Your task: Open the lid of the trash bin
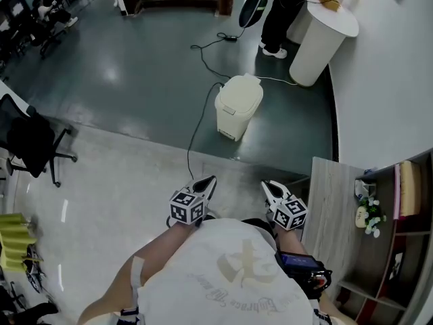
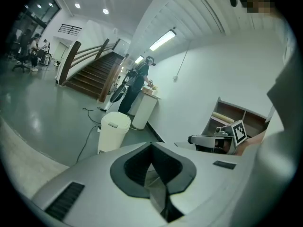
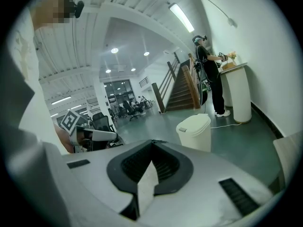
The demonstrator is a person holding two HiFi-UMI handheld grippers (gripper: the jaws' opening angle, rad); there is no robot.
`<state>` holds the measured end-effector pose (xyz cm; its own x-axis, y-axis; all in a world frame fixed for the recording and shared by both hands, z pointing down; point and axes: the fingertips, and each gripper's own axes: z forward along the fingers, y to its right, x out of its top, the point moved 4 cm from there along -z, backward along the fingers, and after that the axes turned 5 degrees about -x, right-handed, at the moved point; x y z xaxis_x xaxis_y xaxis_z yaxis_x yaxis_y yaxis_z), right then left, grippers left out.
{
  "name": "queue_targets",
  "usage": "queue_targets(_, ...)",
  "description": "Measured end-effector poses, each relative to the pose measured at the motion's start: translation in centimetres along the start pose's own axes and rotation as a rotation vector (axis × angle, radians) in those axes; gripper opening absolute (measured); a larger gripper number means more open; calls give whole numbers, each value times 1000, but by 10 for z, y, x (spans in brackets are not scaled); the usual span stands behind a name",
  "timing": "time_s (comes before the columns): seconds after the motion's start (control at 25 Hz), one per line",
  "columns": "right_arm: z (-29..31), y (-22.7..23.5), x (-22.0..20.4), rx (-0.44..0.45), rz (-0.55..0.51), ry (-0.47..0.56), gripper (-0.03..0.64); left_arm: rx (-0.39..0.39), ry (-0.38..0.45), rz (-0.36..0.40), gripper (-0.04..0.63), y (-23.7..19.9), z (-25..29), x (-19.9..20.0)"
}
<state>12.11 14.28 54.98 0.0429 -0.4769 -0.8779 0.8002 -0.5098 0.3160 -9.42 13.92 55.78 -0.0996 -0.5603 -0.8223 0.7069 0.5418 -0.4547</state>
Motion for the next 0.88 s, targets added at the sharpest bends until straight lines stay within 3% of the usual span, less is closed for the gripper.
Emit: queue_targets(0.88, 35, -17, 0, 90, -14, -55, 5, 97, 26, -46, 11, -20, -30, -6)
